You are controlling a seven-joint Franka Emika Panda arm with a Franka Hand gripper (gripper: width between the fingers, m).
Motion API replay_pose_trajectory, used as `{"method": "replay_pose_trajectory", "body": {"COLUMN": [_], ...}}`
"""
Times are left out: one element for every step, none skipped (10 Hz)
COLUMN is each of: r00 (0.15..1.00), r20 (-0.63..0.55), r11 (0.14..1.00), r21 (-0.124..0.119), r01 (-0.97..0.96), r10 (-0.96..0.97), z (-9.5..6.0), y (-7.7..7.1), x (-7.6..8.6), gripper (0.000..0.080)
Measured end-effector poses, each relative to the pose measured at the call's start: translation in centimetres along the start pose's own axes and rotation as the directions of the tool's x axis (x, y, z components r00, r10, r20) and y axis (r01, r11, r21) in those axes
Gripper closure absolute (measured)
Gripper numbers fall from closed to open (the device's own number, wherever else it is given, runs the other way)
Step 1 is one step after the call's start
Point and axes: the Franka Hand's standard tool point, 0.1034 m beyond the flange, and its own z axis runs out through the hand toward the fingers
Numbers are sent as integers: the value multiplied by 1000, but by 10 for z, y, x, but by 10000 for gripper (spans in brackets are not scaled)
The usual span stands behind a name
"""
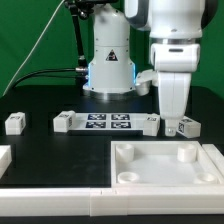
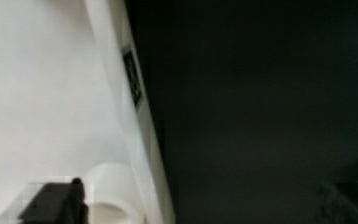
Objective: Assemble one leg
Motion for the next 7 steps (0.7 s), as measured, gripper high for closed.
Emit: {"method": "replay_pose_trajectory", "body": {"r00": [1000, 999, 998, 988, 965, 951, 902], "r20": [8, 8, 9, 10, 11, 12, 10], "r11": [1000, 999, 998, 987, 965, 951, 902], "r21": [6, 11, 13, 13, 12, 12, 15], "r01": [-13, -39, -55, -157, -262, -310, -431], "r10": [13, 39, 55, 157, 262, 310, 431], "z": [-4, -1, 0, 0, 1, 1, 1], "y": [-2, -2, -3, -3, -3, -3, -3], "x": [4, 1, 0, 1, 1, 1, 1], "gripper": [151, 151, 151, 151, 151, 151, 151]}}
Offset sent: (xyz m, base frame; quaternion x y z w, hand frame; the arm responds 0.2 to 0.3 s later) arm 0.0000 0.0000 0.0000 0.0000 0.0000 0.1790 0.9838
